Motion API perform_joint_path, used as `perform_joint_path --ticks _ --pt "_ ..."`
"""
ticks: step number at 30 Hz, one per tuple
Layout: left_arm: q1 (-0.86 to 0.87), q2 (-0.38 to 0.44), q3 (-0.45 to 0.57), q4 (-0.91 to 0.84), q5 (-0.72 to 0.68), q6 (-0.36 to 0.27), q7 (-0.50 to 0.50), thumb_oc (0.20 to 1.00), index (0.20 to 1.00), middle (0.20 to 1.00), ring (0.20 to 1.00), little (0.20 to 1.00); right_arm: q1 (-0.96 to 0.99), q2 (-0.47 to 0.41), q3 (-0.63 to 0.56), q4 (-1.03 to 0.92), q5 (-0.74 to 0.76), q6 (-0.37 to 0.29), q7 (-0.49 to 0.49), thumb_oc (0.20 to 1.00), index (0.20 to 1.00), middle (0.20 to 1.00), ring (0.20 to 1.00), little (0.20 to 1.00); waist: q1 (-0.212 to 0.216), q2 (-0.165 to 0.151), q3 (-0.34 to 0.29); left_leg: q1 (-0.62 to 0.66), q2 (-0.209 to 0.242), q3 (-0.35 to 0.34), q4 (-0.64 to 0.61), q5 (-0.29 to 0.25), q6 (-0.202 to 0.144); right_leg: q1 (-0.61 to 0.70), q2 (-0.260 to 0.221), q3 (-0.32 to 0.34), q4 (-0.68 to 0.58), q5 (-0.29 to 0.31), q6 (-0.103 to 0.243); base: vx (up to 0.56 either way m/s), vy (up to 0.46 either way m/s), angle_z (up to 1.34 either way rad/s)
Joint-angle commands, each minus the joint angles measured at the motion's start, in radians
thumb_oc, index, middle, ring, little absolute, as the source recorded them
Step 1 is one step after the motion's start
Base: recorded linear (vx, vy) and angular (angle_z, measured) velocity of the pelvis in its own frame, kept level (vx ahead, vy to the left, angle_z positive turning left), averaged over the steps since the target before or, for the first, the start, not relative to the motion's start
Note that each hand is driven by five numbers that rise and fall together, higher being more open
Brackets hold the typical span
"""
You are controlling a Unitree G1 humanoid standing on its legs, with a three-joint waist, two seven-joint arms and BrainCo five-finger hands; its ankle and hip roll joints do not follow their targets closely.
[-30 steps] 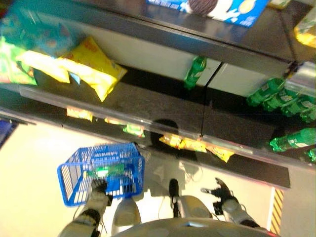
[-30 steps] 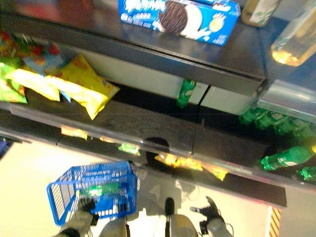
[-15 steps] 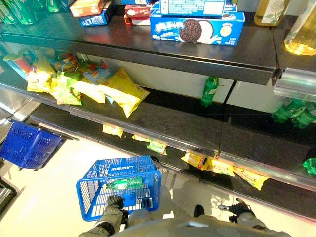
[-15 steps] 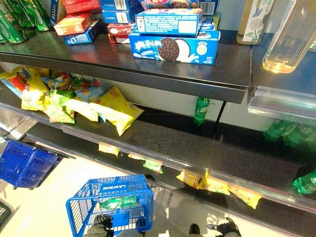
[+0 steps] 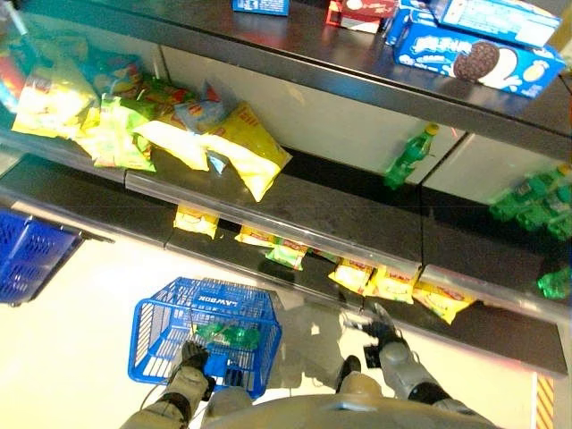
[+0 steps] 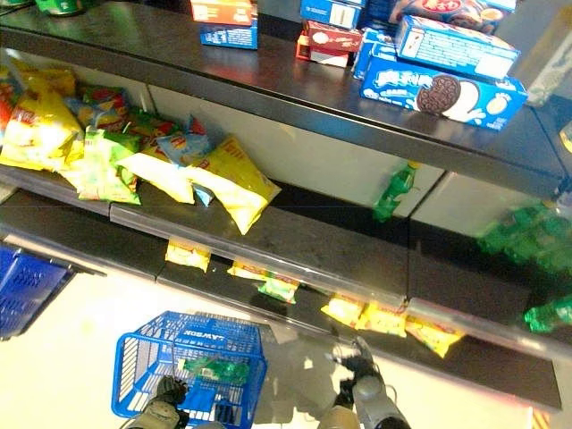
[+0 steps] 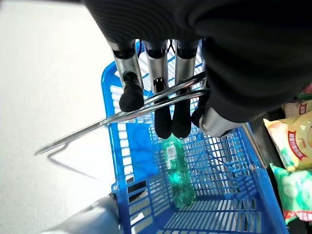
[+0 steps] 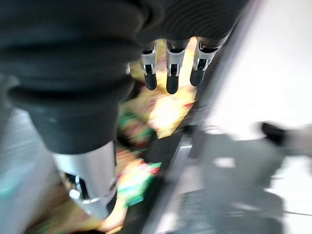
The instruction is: Pick up the snacks into the basket
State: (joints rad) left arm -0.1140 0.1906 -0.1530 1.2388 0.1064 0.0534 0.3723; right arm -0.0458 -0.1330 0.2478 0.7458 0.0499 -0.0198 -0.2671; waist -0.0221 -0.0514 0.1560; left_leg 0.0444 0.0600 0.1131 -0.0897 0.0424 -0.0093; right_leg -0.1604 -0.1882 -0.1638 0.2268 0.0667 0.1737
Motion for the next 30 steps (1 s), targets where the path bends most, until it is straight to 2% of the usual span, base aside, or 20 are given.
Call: perform_joint_path --ticks 1,2,3,4,5,6,9,10,12,13,14,15,16,17,18,20,22,25,27,30 --pt "0.017 0.062 0.000 -0.010 0.105 0.016 0.034 0.200 0.200 0.200 0.200 0.200 0.031 -0.111 -0.026 -0.170 -0.008 -0.061 0.019 1.000 1.000 1.000 1.000 1.000 -0.024 -0.008 0.013 -0.028 -0.036 0.037 0.002 -0.040 -0.021 0.020 0.124 0.050 -0.110 -0.015 -0.050 0.08 0.232 0.21" --pt "0.021 0.066 0.024 -0.005 0.108 0.023 0.035 0.200 0.200 0.200 0.200 0.200 0.074 -0.140 -0.031 -0.325 -0.014 -0.084 0.037 1.000 1.000 1.000 1.000 1.000 -0.035 -0.013 0.013 -0.024 -0.059 0.054 0.002 -0.049 -0.015 0.005 0.173 0.013 -0.136 -0.019 -0.063 0.02 0.094 0.18" --pt "0.022 0.066 0.023 -0.005 0.108 0.023 0.035 0.200 0.200 0.200 0.200 0.200 0.076 -0.141 -0.031 -0.328 -0.015 -0.082 0.037 1.000 1.000 1.000 1.000 1.000 -0.035 -0.012 0.012 -0.025 -0.059 0.054 0.002 -0.049 -0.015 0.005 0.174 0.012 -0.137 -0.018 -0.063 0.06 0.150 0.12" --pt "0.028 0.062 0.050 -0.014 0.103 0.027 0.040 0.200 0.200 0.200 0.200 0.200 0.110 -0.171 -0.047 -0.468 -0.014 -0.107 0.058 1.000 1.000 1.000 1.000 1.000 -0.041 -0.014 0.007 -0.019 -0.078 0.072 0.002 -0.056 -0.009 0.012 0.190 -0.057 -0.183 -0.014 -0.073 0.10 0.070 -0.13" --pt "0.033 0.053 0.051 -0.022 0.105 0.022 0.041 0.200 0.200 0.200 0.200 0.200 0.143 -0.194 -0.063 -0.532 -0.018 -0.115 0.067 1.000 1.000 1.000 1.000 1.000 -0.060 -0.001 0.007 -0.006 -0.081 0.059 0.002 -0.065 -0.006 0.022 0.196 0.005 -0.207 -0.025 -0.073 0.17 0.054 -0.20" --pt "0.044 0.046 0.053 -0.042 0.102 0.011 0.040 0.200 0.200 0.200 0.200 0.200 0.144 -0.213 -0.060 -0.577 -0.023 -0.122 0.078 1.000 1.000 1.000 1.000 1.000 -0.054 0.007 0.006 0.017 -0.081 0.057 0.002 -0.072 -0.003 0.029 0.193 0.027 -0.206 -0.015 -0.070 0.13 -0.003 -0.18" --pt "0.063 0.020 0.070 -0.077 0.085 0.008 0.047 0.200 0.200 0.200 0.200 0.200 0.139 -0.252 -0.080 -0.683 -0.061 -0.122 0.076 1.000 1.000 1.000 1.000 1.000 -0.047 0.014 0.007 -0.003 -0.080 0.072 0.072 -0.089 -0.002 0.051 0.183 0.040 -0.229 -0.002 -0.073 0.07 0.007 -0.13" --pt "0.069 -0.016 0.051 -0.121 0.060 -0.009 0.055 0.200 0.200 0.200 0.200 0.200 0.173 -0.273 -0.117 -0.797 -0.037 -0.144 0.074 1.000 1.000 1.000 1.000 1.000 -0.041 0.019 0.024 -0.049 -0.092 0.077 0.205 -0.132 -0.006 0.080 0.169 0.039 -0.240 -0.007 -0.076 0.01 0.007 -0.20" --pt "0.064 -0.026 0.014 -0.151 0.080 -0.015 0.039 0.200 0.200 0.200 0.200 0.200 0.173 -0.289 -0.133 -0.839 -0.042 -0.150 0.078 1.000 1.000 1.000 1.000 1.000 -0.041 0.019 0.030 -0.080 -0.098 0.078 0.259 -0.144 -0.014 0.081 0.156 0.034 -0.242 -0.008 -0.078 0.00 0.014 0.03" --pt "0.064 -0.014 -0.033 -0.202 0.133 -0.025 0.022 0.200 0.200 0.200 0.200 0.200 0.168 -0.307 -0.148 -0.871 -0.042 -0.156 0.084 1.000 1.000 1.000 1.000 1.000 -0.036 0.023 0.040 -0.108 -0.096 0.063 0.303 -0.141 -0.029 0.084 0.149 0.036 -0.238 -0.015 -0.082 0.00 0.053 0.15" --pt "0.063 0.003 -0.043 -0.228 0.162 -0.022 0.032 0.200 0.200 0.200 0.200 0.200 0.167 -0.314 -0.157 -0.899 -0.034 -0.168 0.087 1.000 1.000 1.000 1.000 1.000 -0.036 0.025 0.043 -0.117 -0.080 0.059 0.291 -0.135 -0.038 0.088 0.139 0.038 -0.239 -0.019 -0.079 0.06 0.143 0.11" --pt "0.077 0.008 -0.009 -0.212 0.127 -0.017 0.042 0.200 0.200 0.200 0.200 0.200 0.172 -0.327 -0.176 -0.952 -0.005 -0.179 0.099 1.000 1.000 1.000 1.000 1.000 -0.034 0.025 0.033 -0.120 -0.033 0.059 0.237 -0.112 -0.041 0.097 0.122 0.047 -0.238 -0.026 -0.070 0.06 0.128 0.03" --pt "0.077 0.007 -0.009 -0.211 0.126 -0.018 0.043 0.200 0.200 0.200 0.200 0.200 0.173 -0.328 -0.177 -0.954 -0.004 -0.177 0.100 1.000 1.000 1.000 1.000 1.000 -0.034 0.025 0.033 -0.117 -0.034 0.060 0.232 -0.110 -0.041 0.097 0.122 0.047 -0.238 -0.027 -0.070 0.13 0.196 -0.03" --pt "0.079 -0.002 0.021 -0.170 0.088 -0.012 0.056 0.200 0.200 0.200 0.200 0.200 0.170 -0.335 -0.187 -0.995 0.010 -0.176 0.106 1.000 1.000 1.000 1.000 1.000 -0.026 0.024 0.020 -0.116 0.021 0.034 0.174 -0.061 -0.052 0.094 0.108 0.061 -0.232 -0.030 -0.061 0.09 0.104 -0.02" --pt "0.078 -0.002 0.021 -0.170 0.088 -0.012 0.056 0.200 0.200 0.200 0.200 0.200 0.171 -0.336 -0.188 -0.997 0.011 -0.175 0.107 1.000 1.000 1.000 1.000 1.000 -0.026 0.025 0.020 -0.114 0.020 0.033 0.170 -0.059 -0.052 0.094 0.108 0.061 -0.231 -0.031 -0.061 0.12 0.179 -0.11" --pt "0.070 -0.014 0.019 -0.139 0.088 -0.004 0.070 0.200 0.200 0.200 0.200 0.200 0.159 -0.346 -0.199 -1.014 0.044 -0.185 0.107 1.000 1.000 1.000 1.000 1.000 -0.020 0.027 0.020 -0.136 0.100 -0.011 0.082 0.026 -0.076 0.087 0.092 0.073 -0.223 -0.046 -0.051 0.08 0.185 -0.10" --pt "0.073 -0.021 0.005 -0.125 0.095 0.002 0.068 0.200 0.200 0.200 0.200 0.200 0.105 -0.378 -0.203 -0.995 0.030 -0.172 0.088 1.000 1.000 1.000 1.000 1.000 -0.010 0.046 0.026 -0.131 0.125 -0.057 0.044 0.064 -0.102 0.100 0.073 0.089 -0.234 -0.050 -0.034 0.07 0.328 -0.07" --pt "0.074 -0.016 -0.017 -0.136 0.124 0.004 0.061 0.200 0.200 0.200 0.200 0.200 0.031 -0.405 -0.197 -0.968 -0.015 -0.143 0.071 1.000 1.000 1.000 1.000 1.000 -0.012 0.057 0.036 -0.131 0.127 -0.029 0.058 0.046 -0.109 0.111 0.040 0.085 -0.240 -0.037 -0.013 0.03 0.313 -0.29" --pt "0.068 -0.010 -0.031 -0.141 0.138 0.005 0.059 0.200 0.200 0.200 0.200 0.200 -0.012 -0.410 -0.180 -0.938 -0.024 -0.130 0.057 1.000 1.000 1.000 1.000 1.000 -0.008 0.058 0.041 -0.124 0.120 -0.009 0.022 0.057 -0.109 0.108 0.030 0.077 -0.247 -0.023 -0.003 0.00 0.180 -0.15" --pt "0.018 0.037 -0.083 -0.171 0.161 0.008 0.065 0.200 0.200 0.200 0.200 0.200 -0.238 -0.419 -0.091 -0.794 -0.056 -0.068 -0.010 1.000 1.000 1.000 1.000 1.000 0.033 0.022 0.079 -0.172 0.078 -0.007 0.002 0.057 -0.097 0.053 -0.010 0.067 -0.267 0.031 0.018 -0.11 0.212 0.20"
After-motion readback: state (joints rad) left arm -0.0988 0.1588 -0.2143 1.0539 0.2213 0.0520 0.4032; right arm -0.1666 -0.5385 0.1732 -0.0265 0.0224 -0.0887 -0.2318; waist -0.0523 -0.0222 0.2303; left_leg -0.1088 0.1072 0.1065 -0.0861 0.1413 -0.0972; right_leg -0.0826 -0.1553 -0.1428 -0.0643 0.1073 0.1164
